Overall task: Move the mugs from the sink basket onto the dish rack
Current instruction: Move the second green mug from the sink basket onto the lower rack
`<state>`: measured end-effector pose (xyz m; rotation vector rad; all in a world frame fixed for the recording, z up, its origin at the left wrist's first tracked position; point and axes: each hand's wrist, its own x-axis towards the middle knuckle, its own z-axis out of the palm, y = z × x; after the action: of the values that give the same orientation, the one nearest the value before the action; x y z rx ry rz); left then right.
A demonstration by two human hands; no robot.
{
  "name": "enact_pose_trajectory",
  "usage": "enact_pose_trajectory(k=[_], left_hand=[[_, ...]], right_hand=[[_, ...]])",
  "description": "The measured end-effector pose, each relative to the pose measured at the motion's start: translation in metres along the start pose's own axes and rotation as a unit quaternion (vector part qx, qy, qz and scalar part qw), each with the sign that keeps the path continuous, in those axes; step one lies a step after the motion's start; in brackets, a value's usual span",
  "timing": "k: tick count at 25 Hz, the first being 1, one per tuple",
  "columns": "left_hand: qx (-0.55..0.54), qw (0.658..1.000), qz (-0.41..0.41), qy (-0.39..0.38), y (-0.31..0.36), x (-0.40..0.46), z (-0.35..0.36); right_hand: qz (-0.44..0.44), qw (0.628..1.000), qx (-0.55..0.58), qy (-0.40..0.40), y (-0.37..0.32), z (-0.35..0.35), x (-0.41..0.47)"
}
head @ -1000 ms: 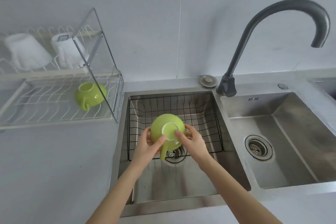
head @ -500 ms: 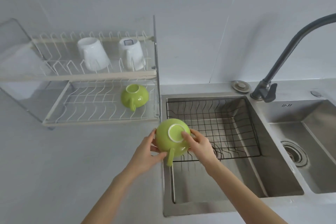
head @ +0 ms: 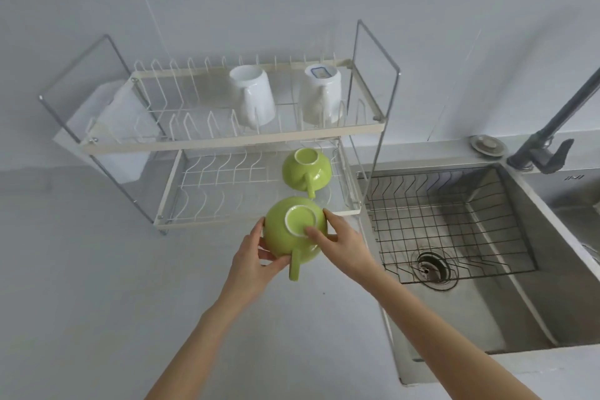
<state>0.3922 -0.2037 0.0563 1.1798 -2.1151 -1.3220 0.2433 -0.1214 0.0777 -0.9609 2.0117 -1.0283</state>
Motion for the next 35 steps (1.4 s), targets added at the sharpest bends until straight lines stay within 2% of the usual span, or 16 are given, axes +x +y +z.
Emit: enact_pose_trajectory(k=[4, 14, 21, 29, 35], left_hand=[[0.007, 0.999, -0.019, 0.024, -0.016, 0.016, -0.035], [0.064, 0.997, -0.007, 0.050, -0.032, 0.086, -0.086], [0.125, 0.991, -0.040, 0.042, -0.054, 0.110, -0.086], [0.125, 0.989, -0.067, 0.036, -0.062, 0.112, -0.083], [0.109, 0.994, -0.027, 0.015, -0.058, 0.114, -0.083]], right_hand=[[-0.019, 0.998, -0.026, -0.058, -0.020, 0.027, 0.021], [-0.022, 0.997, -0.047, -0.060, -0.065, 0.058, 0.093], [-0.007, 0.992, -0.094, -0.089, -0.071, 0.068, 0.121], [0.012, 0.986, -0.127, -0.106, -0.060, 0.074, 0.129], [-0.083, 0.982, -0.149, -0.085, -0.053, 0.075, 0.125]])
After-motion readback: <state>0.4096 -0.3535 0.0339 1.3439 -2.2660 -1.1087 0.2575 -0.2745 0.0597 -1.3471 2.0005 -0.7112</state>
